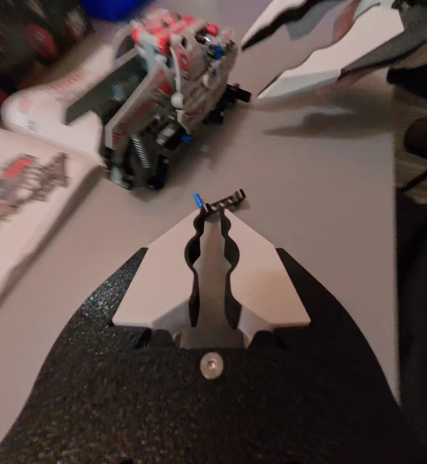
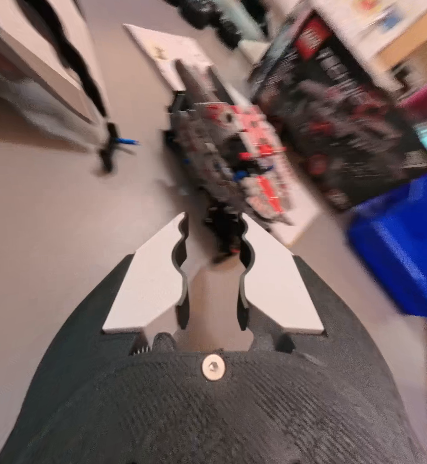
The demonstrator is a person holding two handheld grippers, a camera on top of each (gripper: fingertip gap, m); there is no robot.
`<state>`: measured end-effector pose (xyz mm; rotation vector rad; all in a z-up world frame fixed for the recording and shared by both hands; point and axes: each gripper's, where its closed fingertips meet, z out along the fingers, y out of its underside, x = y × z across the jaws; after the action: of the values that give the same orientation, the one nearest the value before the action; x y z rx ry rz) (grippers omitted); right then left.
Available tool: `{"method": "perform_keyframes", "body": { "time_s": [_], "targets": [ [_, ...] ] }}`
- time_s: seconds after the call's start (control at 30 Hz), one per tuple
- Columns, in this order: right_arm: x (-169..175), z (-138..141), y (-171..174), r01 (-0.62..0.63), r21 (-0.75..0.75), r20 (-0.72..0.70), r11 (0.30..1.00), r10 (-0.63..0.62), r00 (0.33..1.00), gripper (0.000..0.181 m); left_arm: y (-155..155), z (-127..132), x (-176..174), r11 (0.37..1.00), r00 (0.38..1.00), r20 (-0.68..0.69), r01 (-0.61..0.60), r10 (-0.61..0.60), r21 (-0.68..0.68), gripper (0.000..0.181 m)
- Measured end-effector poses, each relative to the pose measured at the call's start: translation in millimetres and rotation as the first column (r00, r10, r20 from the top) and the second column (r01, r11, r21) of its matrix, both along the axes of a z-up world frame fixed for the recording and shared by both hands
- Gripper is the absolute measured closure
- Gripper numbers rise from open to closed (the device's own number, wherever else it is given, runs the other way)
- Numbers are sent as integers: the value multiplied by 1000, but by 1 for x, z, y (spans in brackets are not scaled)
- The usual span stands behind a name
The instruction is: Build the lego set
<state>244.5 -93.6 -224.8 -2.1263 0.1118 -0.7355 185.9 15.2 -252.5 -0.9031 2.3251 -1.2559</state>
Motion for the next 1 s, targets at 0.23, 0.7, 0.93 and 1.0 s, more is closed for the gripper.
{"method": "perform_keyframes", "body": {
  "time_s": [0.23, 0.7, 0.93, 1.0],
  "targets": [
    [37, 15, 11, -47, -145, 457, 988, 109, 883, 111, 33, 9, 21, 978, 968, 249, -17, -36, 207, 156],
    [57, 3, 47, -13, -411, 665, 912, 310, 680, 93, 48, 17, 33, 982, 933, 360, -83, 17, 169, 167],
    [53, 7, 54, -59, -387, 687, 920, 331, 647, 80, 56, 12, 36, 965, 923, 384, -114, 15, 237, 170],
    [56, 6, 56, -62, -402, 680, 914, 343, 648, 75, 56, 12, 36, 965, 922, 387, -114, 14, 236, 171]
  ]
}}
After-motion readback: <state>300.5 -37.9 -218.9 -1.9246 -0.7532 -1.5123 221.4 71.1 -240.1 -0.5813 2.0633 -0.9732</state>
